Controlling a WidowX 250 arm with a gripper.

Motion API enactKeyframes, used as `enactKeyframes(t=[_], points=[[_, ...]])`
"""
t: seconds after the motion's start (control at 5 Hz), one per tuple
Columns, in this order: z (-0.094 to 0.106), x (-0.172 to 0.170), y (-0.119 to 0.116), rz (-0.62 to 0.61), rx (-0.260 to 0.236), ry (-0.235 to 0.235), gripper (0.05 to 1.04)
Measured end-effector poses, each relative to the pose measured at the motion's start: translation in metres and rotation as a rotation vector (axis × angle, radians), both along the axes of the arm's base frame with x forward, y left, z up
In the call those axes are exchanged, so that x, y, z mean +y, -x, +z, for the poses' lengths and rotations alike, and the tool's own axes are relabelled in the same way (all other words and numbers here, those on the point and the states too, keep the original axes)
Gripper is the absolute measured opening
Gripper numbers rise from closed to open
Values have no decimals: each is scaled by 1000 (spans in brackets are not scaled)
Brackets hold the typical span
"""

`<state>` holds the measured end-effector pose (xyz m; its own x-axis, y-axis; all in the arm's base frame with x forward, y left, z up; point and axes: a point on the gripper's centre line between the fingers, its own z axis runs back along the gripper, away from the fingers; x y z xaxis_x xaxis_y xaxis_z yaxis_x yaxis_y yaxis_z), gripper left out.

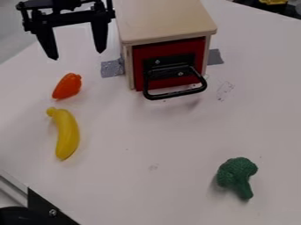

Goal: Open the drawer

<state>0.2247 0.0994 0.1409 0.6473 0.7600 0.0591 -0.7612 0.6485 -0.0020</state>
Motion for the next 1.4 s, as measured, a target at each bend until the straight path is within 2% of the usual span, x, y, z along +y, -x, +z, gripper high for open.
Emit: enactKeyframes(t=[0.2,0.4,0.8,1.0,1.4], points=[[-7,-2,2,-3,25,11,999],[-19,-23,1,21,39,9,999],[-48,-43,-14,101,37,-3,999],[-70,-49,-24,184,28,43,999],[-93,-48,-40,362,-38,110,999]])
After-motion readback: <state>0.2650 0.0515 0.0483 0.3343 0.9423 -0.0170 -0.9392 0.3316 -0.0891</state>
